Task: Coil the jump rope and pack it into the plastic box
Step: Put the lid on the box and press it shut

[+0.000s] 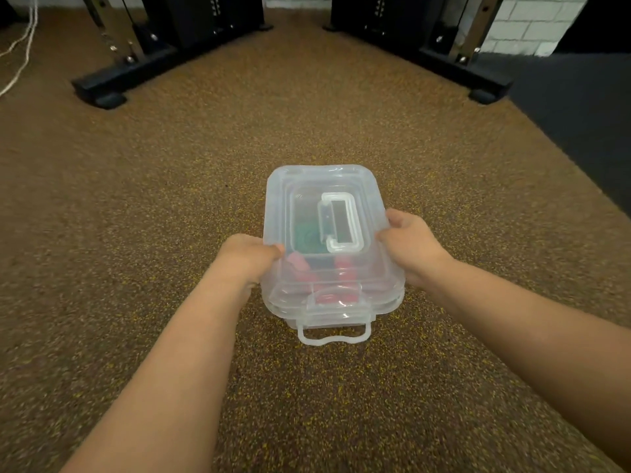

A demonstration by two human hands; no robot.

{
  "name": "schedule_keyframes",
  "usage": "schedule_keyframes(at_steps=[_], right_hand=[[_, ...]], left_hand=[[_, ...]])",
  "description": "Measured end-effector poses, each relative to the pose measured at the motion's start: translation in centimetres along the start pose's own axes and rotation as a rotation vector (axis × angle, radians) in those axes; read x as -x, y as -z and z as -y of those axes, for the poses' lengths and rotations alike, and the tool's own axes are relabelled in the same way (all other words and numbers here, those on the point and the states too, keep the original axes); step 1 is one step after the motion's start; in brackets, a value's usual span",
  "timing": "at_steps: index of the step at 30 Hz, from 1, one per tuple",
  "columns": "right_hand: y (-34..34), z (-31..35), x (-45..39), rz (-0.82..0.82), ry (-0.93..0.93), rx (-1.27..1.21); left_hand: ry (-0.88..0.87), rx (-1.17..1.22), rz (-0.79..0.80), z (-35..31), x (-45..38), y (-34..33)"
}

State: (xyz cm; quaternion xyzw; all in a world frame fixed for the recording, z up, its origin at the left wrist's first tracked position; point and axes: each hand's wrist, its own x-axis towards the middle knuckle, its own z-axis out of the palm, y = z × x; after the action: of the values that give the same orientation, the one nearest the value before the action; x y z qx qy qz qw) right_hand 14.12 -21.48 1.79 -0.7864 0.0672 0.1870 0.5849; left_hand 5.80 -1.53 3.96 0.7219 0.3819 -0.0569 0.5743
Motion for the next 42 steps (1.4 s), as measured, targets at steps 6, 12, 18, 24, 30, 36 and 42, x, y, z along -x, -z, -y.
schedule_keyframes(at_steps=[6,12,18,24,30,36,42], right_hand=[[0.1,0.1,-0.1,-0.01,0.012,0.094],[0.7,0.8,0.2,0.126,-0.073,0.137],[1.7,0.7,1.4,0.204,-0.051,0.266],[1.7,1.1,2.2,0.168,-0.042,0.259],[1.3,-0.7,4.7,0.086,-0.029,0.11],[-0.1,-3.7,8.7,0.2,-0.296,-0.064],[0.1,-3.1,9.4,0.217,-0.418,-0.206]], left_hand=[[0.051,0.002,0.044,0.0,-0.4,1.2],[0.126,-0.041,0.223,-0.4,0.1,2.3],[0.136,-0.079,0.268,0.2,0.2,2.2],[0.094,-0.056,0.205,0.6,0.1,2.0],[-0.479,-0.639,0.035,1.6,2.1,0.8],[-0.997,-1.3,0.211,6.2,5.1,-0.8],[-0.957,-1.399,0.115,6.4,5.8,-2.7]])
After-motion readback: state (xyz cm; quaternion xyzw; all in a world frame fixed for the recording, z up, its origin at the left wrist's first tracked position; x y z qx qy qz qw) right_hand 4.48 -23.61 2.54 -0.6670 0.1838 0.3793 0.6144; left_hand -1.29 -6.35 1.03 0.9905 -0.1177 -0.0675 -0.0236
